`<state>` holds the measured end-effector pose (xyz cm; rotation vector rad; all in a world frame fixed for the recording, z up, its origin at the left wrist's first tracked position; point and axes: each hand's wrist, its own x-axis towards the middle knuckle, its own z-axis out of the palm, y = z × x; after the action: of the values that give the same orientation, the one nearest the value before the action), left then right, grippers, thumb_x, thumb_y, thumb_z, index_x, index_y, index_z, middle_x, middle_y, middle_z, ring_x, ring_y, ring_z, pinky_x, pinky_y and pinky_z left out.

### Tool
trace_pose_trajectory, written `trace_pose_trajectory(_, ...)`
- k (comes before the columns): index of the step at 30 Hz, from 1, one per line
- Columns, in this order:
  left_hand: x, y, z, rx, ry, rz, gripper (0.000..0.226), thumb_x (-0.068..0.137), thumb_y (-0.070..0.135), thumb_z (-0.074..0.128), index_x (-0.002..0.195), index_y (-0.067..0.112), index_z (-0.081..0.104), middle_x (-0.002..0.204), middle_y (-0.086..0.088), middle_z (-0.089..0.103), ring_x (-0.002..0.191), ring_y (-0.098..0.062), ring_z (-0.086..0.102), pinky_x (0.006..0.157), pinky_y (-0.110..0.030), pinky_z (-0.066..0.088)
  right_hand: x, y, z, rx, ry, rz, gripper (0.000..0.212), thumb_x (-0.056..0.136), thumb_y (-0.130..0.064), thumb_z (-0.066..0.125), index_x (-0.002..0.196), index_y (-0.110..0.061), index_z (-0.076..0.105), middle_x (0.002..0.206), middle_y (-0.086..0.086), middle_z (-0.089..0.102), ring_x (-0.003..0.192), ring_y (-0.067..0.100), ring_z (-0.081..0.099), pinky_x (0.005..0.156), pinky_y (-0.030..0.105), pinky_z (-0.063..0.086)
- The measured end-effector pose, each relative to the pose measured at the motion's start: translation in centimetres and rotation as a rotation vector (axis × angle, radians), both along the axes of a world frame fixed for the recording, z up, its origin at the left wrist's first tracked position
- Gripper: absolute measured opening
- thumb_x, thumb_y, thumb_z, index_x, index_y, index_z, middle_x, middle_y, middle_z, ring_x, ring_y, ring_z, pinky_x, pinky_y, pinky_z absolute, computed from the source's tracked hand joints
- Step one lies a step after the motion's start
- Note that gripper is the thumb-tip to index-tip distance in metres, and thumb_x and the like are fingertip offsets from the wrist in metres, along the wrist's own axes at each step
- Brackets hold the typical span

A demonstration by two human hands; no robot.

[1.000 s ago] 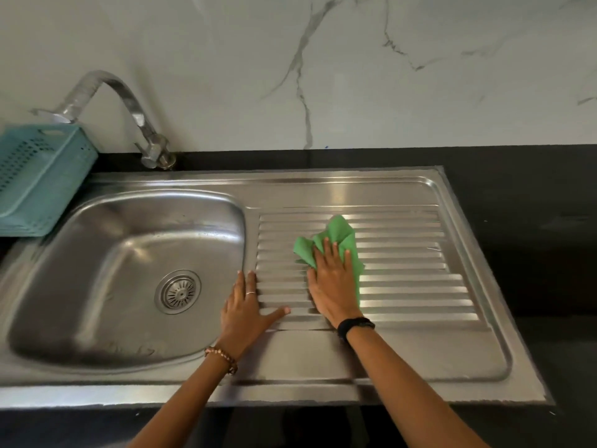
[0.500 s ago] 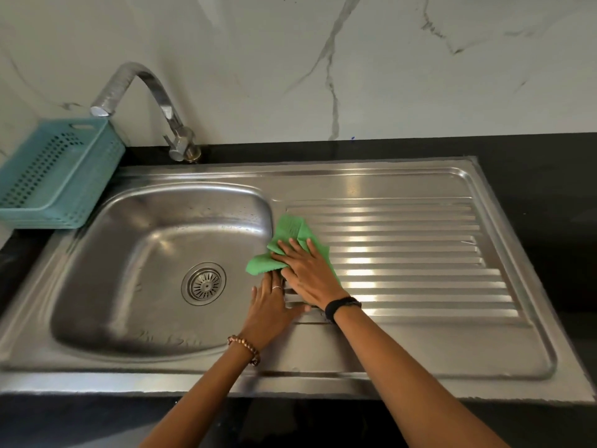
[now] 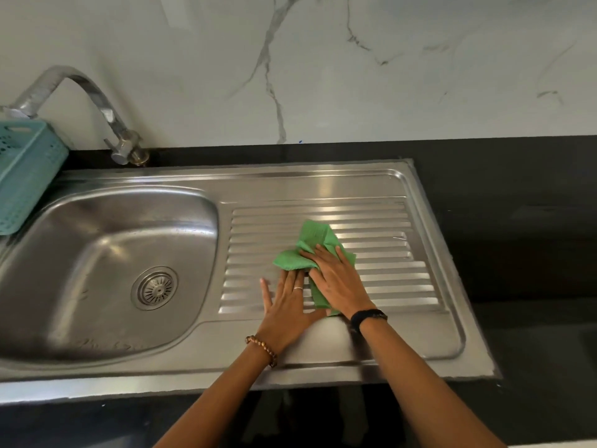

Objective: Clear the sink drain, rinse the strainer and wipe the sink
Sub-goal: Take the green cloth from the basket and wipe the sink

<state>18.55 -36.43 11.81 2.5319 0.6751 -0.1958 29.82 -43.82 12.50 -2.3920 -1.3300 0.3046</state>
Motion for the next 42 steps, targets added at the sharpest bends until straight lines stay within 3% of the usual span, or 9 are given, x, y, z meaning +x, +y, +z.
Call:
trace_pose_trajectory(6,5.4,-5.1,0.4,0.003,0.064,-0.133,0.103,0.077,0.072,0.041,0.146,0.014,-0.010,0.156,-0.001,-0.016,0.142,-0.016,-0.019,0.105,-0.054,-0.024,6.2,-8.3,0.3,-0.195,-0.108,-0.229,0.047,0.099,-0.030,0.028,0.145,-0.032,0.023,0.155,-0.009,0.022,0.145,0.014,0.016,0.114,0.047,-0.014)
trace_pose_trajectory(10,6.6,-6.2,0.1,0.033,0.079,-0.115,0.103,0.078,0.069,0.043,0.146,0.013,-0.010,0.156,-0.002,-0.017,0.143,-0.017,-0.017,0.103,-0.052,-0.025,8.5,-11.0,1.2,-0.293,-0.179,-0.278,0.048,0.099,-0.032,0.025,0.146,-0.026,0.020,0.157,-0.004,0.020,0.145,0.017,0.015,0.114,0.054,-0.008)
trace_pose_trajectory(14,5.7,-6.1,-0.4,0.068,0.046,-0.076,0.098,0.081,0.067,0.040,0.146,0.014,-0.011,0.156,-0.001,-0.017,0.143,-0.015,-0.016,0.106,-0.051,-0.022,8.1,-12.2,1.7,-0.302,-0.177,-0.285,0.050,0.100,-0.034,0.023,0.147,-0.019,0.017,0.158,0.002,0.014,0.146,0.020,0.010,0.119,0.047,0.001)
trace_pose_trajectory(21,1.5,-3.8,-1.6,0.040,-0.040,0.093,0.095,0.083,0.065,0.040,0.145,0.018,-0.014,0.152,0.005,-0.021,0.134,-0.007,-0.026,0.105,-0.045,-0.025,4.6,-14.6,1.2,-0.253,-0.142,-0.296,0.050,0.099,-0.033,0.026,0.147,-0.017,0.020,0.157,0.005,0.017,0.146,0.017,0.013,0.120,0.041,0.001)
trace_pose_trajectory(26,-1.7,-0.2,-1.6,0.038,-0.053,0.183,0.095,0.083,0.062,0.044,0.146,0.017,-0.011,0.144,0.009,-0.026,0.132,-0.007,-0.028,0.103,-0.044,-0.026,5.0,-13.1,1.2,-0.249,-0.134,-0.321,0.050,0.100,-0.028,0.026,0.147,-0.015,0.017,0.157,0.008,0.014,0.146,0.021,0.013,0.118,0.041,0.000)
trace_pose_trajectory(31,-5.0,3.9,-0.8,0.073,0.006,0.267,0.100,0.081,0.061,0.046,0.144,0.015,-0.016,0.153,-0.002,-0.021,0.134,-0.012,-0.027,0.106,-0.047,-0.021,4.5,-10.1,0.9,-0.243,-0.132,-0.406,0.049,0.099,-0.024,0.026,0.146,-0.011,0.021,0.156,0.015,0.017,0.145,0.025,0.016,0.118,0.043,0.004)
trace_pose_trajectory(36,-8.4,6.1,-0.5,-0.027,0.027,0.370,0.105,0.079,0.062,0.050,0.144,0.017,-0.018,0.155,-0.006,-0.020,0.142,-0.024,-0.019,0.112,-0.050,-0.012,-0.4,-5.5,0.0,-0.146,-0.106,-0.339,0.050,0.098,-0.027,0.033,0.145,-0.012,0.027,0.154,0.014,0.023,0.143,0.025,0.022,0.118,0.041,0.003)
trace_pose_trajectory(42,-9.9,7.4,-0.3,-0.112,-0.037,0.328,0.103,0.080,0.056,0.056,0.146,0.008,-0.006,0.157,-0.011,-0.010,0.145,-0.024,-0.003,0.117,-0.038,0.004,-5.8,2.8,0.0,-0.108,-0.069,-0.232,0.050,0.098,-0.028,0.032,0.145,-0.011,0.027,0.155,0.013,0.021,0.144,0.024,0.021,0.119,0.040,0.001)
